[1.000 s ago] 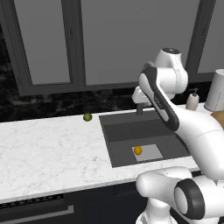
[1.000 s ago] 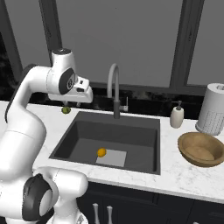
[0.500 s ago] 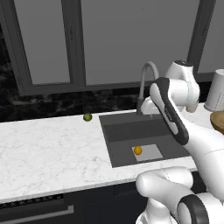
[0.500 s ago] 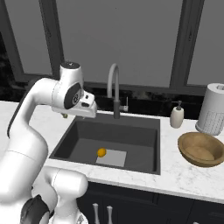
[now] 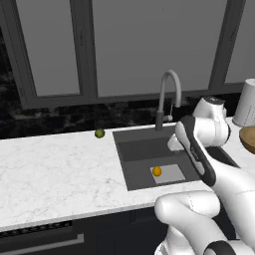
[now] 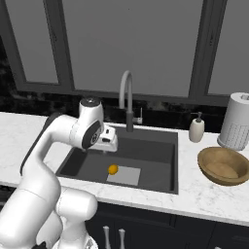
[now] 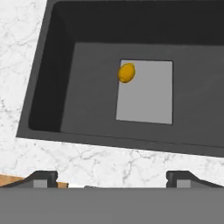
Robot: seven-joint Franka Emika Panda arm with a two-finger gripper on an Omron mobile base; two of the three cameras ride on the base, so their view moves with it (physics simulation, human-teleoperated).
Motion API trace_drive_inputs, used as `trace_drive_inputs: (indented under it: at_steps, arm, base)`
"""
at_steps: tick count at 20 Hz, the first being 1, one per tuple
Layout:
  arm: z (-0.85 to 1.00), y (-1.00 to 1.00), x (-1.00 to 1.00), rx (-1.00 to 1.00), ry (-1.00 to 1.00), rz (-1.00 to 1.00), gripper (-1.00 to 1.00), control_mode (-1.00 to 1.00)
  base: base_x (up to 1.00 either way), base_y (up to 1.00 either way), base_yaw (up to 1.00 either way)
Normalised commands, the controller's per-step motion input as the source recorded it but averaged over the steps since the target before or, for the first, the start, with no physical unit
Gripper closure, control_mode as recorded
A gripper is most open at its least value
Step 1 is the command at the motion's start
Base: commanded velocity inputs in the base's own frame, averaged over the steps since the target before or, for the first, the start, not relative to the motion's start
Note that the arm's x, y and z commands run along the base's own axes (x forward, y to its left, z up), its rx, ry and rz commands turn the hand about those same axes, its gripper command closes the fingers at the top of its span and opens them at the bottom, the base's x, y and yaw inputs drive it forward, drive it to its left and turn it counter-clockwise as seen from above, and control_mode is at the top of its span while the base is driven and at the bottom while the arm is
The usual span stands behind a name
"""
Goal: Pick the lemon from the sink and place it in the bowl. Then pick the bowl and place it in the microwave. Then close the microwave door and press the start button.
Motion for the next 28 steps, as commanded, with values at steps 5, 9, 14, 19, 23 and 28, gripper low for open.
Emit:
trace_drive_inputs:
  at_steps: [5,9,14,19,23,28]
  arm:
    - [-0.41,0.00,0.54,-0.11,0.15,-0.01,-1.00,-1.00]
    - [-0.43,0.00,0.38,-0.07,0.17,-0.02,-1.00,-1.00]
    - [-0.56,0.00,0.14,-0.02,0.09,-0.07,-1.00,-1.00]
    - [-0.57,0.00,0.02,0.00,0.00,-0.20,-1.00,-1.00]
    - [-0.42,0.00,0.04,0.00,0.00,-0.21,-1.00,-1.00]
    - [-0.23,0.00,0.13,0.00,0.04,-0.17,-1.00,-1.00]
  base:
    - [0.00,0.00,0.00]
    - [0.00,0.00,0.00]
    - [0.00,0.00,0.00]
    - [0.00,0.00,0.00]
    - [0.00,0.00,0.00]
    - [0.00,0.00,0.00]
